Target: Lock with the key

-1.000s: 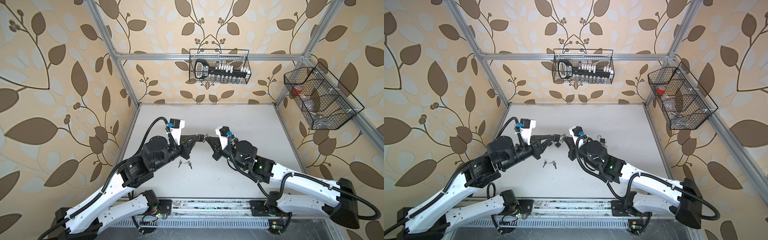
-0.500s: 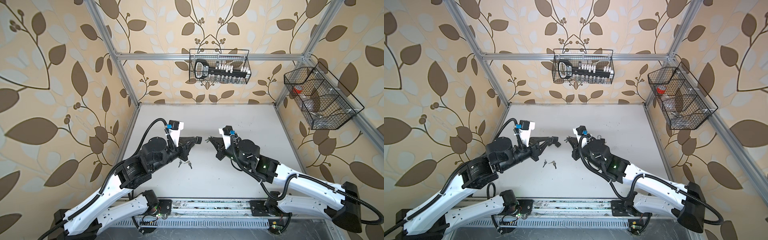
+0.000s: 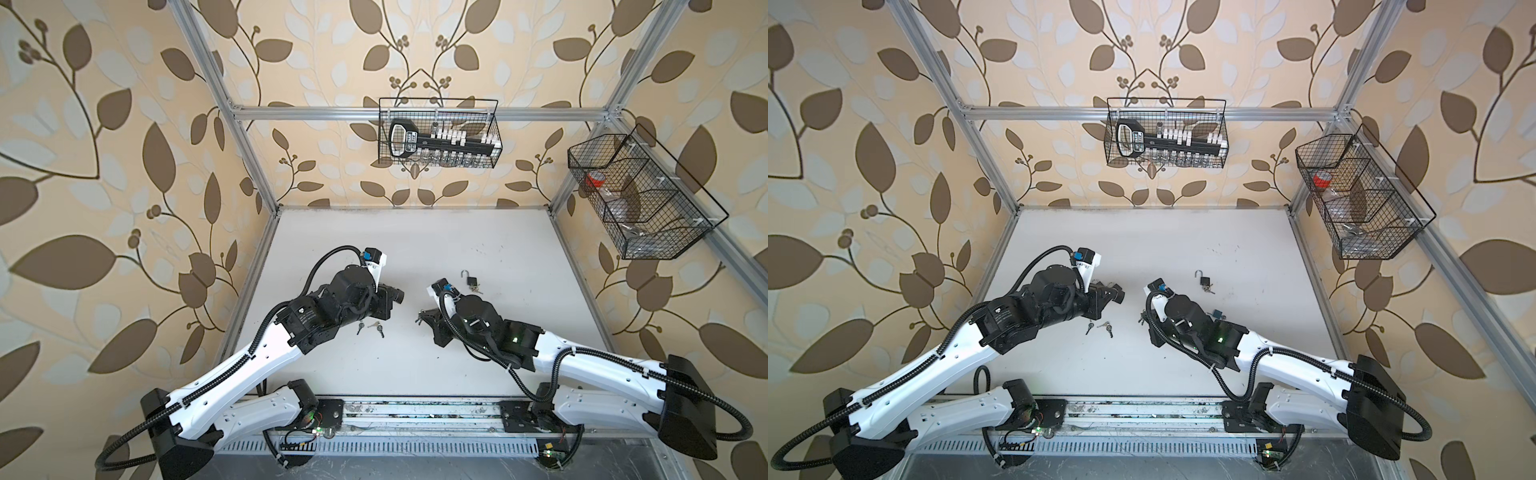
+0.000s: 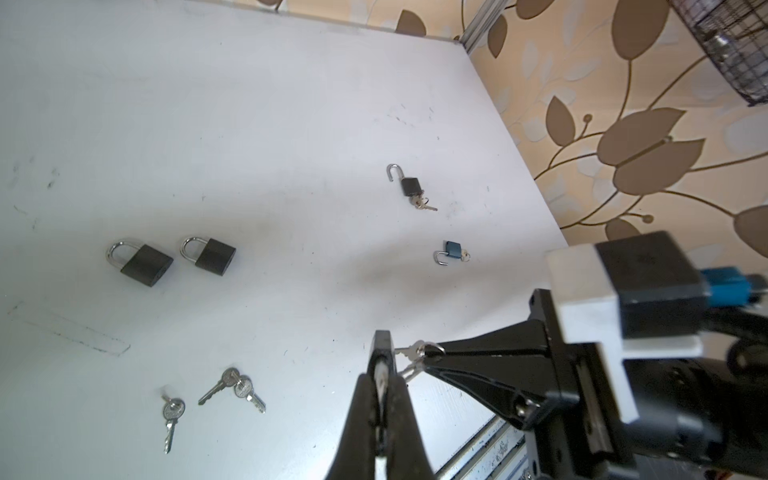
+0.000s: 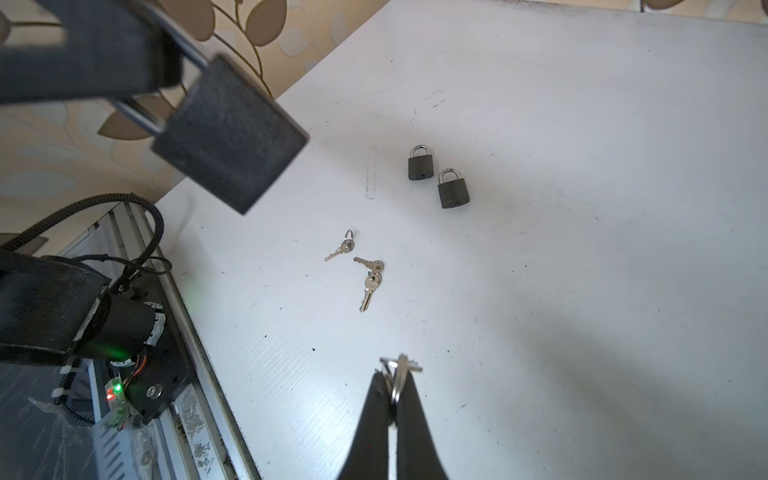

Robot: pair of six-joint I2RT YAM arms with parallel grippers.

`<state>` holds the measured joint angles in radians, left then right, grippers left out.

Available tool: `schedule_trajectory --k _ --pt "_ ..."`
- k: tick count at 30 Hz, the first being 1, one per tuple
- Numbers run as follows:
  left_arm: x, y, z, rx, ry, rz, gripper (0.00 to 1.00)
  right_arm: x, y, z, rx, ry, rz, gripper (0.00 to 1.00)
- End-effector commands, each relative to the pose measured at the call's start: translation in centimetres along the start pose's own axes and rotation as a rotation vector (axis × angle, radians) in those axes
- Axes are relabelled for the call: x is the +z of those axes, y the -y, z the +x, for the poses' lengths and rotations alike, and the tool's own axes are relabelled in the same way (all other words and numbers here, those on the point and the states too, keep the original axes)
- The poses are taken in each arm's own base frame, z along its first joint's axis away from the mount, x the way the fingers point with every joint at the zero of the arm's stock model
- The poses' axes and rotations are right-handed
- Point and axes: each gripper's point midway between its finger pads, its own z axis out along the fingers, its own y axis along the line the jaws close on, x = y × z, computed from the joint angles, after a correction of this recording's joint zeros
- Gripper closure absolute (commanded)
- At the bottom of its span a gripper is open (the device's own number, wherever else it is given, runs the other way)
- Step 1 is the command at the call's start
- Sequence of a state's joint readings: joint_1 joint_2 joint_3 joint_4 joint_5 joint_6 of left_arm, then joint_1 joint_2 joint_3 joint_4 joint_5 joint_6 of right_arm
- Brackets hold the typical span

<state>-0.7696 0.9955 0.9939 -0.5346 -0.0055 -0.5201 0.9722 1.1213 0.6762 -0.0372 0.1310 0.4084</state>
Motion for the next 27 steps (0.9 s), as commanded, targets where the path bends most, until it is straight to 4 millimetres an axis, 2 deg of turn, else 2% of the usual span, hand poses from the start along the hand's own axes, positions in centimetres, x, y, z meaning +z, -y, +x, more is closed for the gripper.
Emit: schedule_trajectory --k 1,3,6,13,15,17,19,23,27 --pt "0.2 -1.3 -0.8 -0.109 -0.001 -0.045 1.00 0.3 2.3 0.4 0.131 0.037 0.108 1.00" --pt "0.5 -2.4 -0.8 -0.143 -0.028 -0.090 1.00 0.7 2.9 0.7 0.171 0.027 0.149 1.00" --pt "0.7 -2.9 -0.6 -0.149 -0.064 -0.133 1.00 1.4 4.1 1.5 0.223 -0.007 0.233 1.00" --pt "1.6 -4.3 0.0 -0.196 -0.126 -0.234 1.00 2.5 3.6 2.6 0.196 -0.071 0.201 1.00" --pt "2.4 -4.7 0.6 -0.196 -0.196 -0.263 1.00 2.8 3.4 3.0 0.187 -0.089 0.183 1.00" --pt "2.5 -6.1 0.5 -0.209 -0.235 -0.354 1.00 3.1 2.9 3.3 0.184 -0.108 0.156 1.00" --pt "2.3 -7.1 -0.1 -0.223 -0.220 -0.408 1.00 3.6 2.1 3.8 0.179 -0.132 0.112 1.00" --pt "1.6 -7.8 -1.5 -0.204 -0.129 -0.424 1.00 4.4 1.0 4.7 0.181 -0.173 0.054 1.00" --pt "0.8 -8.7 -1.8 -0.200 -0.093 -0.432 1.00 5.7 -0.3 5.7 0.191 -0.228 -0.013 1.00"
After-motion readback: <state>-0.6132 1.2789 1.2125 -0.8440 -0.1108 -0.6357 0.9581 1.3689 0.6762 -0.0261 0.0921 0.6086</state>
